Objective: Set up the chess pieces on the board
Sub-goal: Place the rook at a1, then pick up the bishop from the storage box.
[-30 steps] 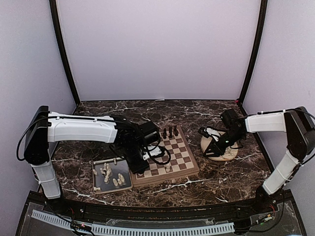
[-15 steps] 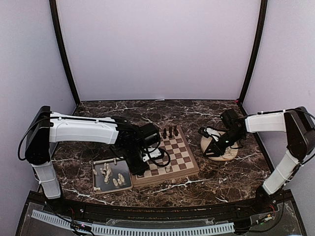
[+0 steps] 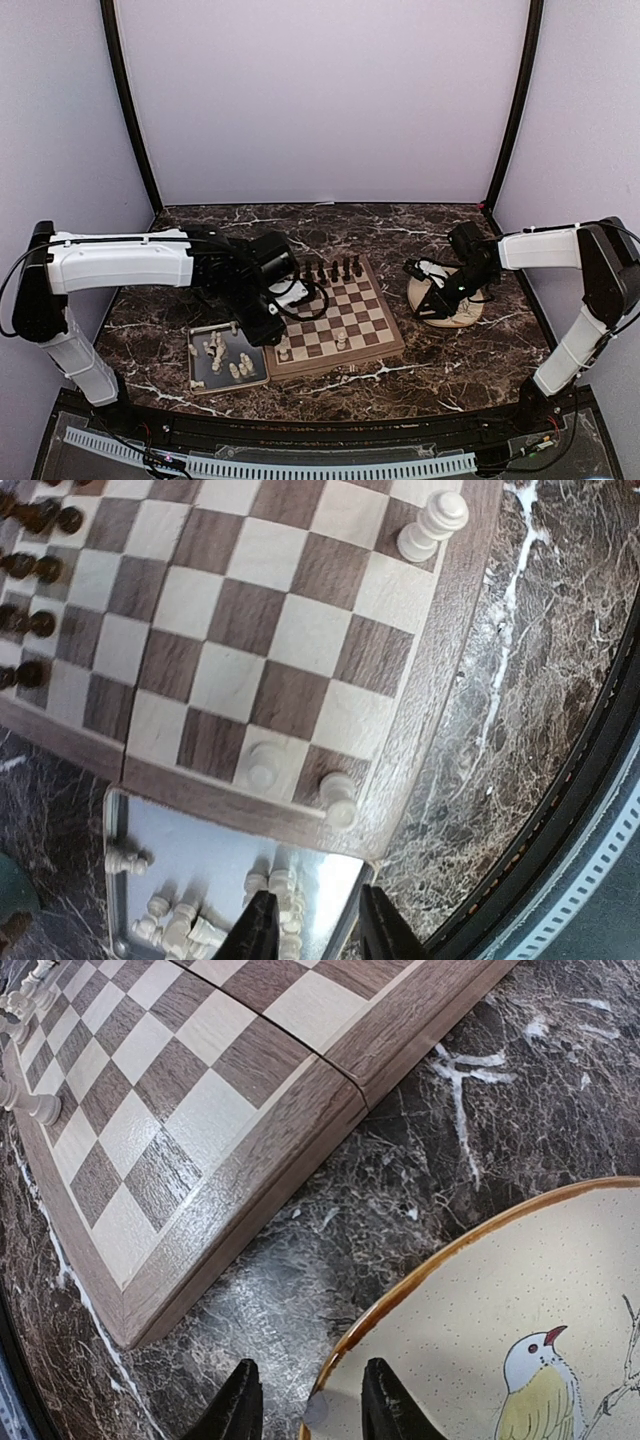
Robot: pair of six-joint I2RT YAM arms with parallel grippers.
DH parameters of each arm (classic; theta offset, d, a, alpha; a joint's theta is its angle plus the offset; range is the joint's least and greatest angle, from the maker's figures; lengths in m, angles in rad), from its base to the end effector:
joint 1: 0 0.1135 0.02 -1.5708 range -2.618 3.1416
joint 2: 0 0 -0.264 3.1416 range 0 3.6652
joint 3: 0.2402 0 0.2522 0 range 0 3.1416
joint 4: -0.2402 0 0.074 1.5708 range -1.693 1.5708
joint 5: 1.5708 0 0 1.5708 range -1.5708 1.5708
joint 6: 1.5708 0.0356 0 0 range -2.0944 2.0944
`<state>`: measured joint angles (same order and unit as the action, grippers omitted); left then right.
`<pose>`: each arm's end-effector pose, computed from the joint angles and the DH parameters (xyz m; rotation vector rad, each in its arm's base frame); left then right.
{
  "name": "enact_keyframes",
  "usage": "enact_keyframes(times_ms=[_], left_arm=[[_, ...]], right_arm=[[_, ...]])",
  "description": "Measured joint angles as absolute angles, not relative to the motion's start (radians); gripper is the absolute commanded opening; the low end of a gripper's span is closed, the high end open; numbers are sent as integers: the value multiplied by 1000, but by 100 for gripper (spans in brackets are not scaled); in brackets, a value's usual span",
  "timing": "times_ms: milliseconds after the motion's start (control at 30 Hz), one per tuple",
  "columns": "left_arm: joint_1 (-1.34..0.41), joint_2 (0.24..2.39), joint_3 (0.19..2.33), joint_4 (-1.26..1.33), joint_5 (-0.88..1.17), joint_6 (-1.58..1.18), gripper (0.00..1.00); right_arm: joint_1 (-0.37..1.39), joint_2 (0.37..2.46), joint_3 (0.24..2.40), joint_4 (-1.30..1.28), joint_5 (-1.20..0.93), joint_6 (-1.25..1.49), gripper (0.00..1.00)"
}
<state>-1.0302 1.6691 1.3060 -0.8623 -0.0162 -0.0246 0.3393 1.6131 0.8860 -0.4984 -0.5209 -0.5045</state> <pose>0.1720 -0.2855 0.2422 1.3584 2.4783 -0.2283 0.2672 0.1131 0.1606 -1.2113 2.3945 0.6734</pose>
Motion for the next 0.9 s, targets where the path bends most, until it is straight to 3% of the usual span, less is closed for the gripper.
enact_keyframes(times_ms=[333, 900], left_arm=[[-890, 1500, 1096, -948, 3, -176, 34], [-892, 1559, 1042, -958, 73, -210, 32]], right_arm=[[339, 1613, 886, -499, -508, -515, 35], [339, 1613, 886, -502, -502, -519, 35]])
